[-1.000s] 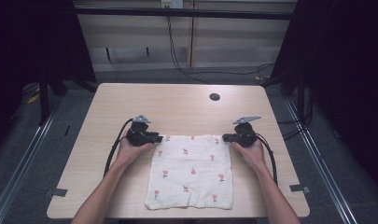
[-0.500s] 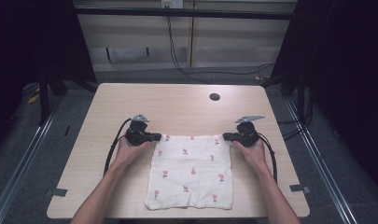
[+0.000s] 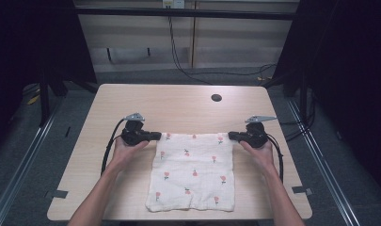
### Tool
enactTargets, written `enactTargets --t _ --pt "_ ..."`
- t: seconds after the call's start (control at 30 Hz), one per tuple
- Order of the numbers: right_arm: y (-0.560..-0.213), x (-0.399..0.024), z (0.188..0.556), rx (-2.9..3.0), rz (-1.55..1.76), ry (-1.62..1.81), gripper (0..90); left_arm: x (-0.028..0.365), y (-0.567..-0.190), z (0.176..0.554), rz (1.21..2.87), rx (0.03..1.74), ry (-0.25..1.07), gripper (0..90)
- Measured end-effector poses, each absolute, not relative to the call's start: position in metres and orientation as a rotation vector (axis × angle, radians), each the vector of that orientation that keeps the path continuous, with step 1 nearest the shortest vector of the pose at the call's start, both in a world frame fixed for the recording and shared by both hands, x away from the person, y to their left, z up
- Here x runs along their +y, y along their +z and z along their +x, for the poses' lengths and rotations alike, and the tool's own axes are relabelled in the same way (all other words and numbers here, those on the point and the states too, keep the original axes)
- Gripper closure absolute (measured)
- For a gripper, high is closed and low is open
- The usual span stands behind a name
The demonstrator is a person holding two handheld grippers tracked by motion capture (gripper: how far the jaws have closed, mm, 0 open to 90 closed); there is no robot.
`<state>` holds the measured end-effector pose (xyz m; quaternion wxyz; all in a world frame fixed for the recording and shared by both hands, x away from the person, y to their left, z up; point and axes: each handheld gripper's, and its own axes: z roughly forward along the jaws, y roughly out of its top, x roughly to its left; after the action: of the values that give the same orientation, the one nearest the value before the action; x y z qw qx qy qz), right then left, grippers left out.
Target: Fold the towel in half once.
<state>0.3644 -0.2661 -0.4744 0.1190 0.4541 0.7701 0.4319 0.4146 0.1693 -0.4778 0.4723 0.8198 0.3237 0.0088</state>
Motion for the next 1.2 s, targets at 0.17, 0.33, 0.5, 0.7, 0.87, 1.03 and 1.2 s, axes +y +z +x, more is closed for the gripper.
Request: enactTargets --t 0.17,0.33,0.5,0.7,0.87,1.03,1.2 --pt "-0.464 -0.264 0.361 2.238 1.288 1.288 85.9 0.173 -0.465 0.412 1.983 0.772 0.057 88.3" --pt "-0.459 -0.259 0.360 2.228 1.263 1.303 86.0 0.176 -0.462 0.411 1.970 0.767 0.058 88.3" --pt "-0.444 -0.262 0.358 2.206 1.225 1.324 86.0 0.177 -0.455 0.409 1.949 0.750 0.065 88.3" --pt "-0.438 -0.263 0.359 2.186 1.213 1.351 86.0 0.178 -0.451 0.408 1.939 0.743 0.068 88.3" --pt "-0.435 -0.263 0.364 2.176 1.225 1.373 86.0 0.178 -0.451 0.413 1.929 0.757 0.068 88.3" --pt "-0.426 -0.266 0.376 2.188 1.225 1.338 86.3 0.177 -0.449 0.418 1.909 0.782 0.087 88.3" --pt "-0.420 -0.265 0.374 2.176 1.213 1.354 86.3 0.178 -0.441 0.415 1.918 0.757 0.099 88.3"
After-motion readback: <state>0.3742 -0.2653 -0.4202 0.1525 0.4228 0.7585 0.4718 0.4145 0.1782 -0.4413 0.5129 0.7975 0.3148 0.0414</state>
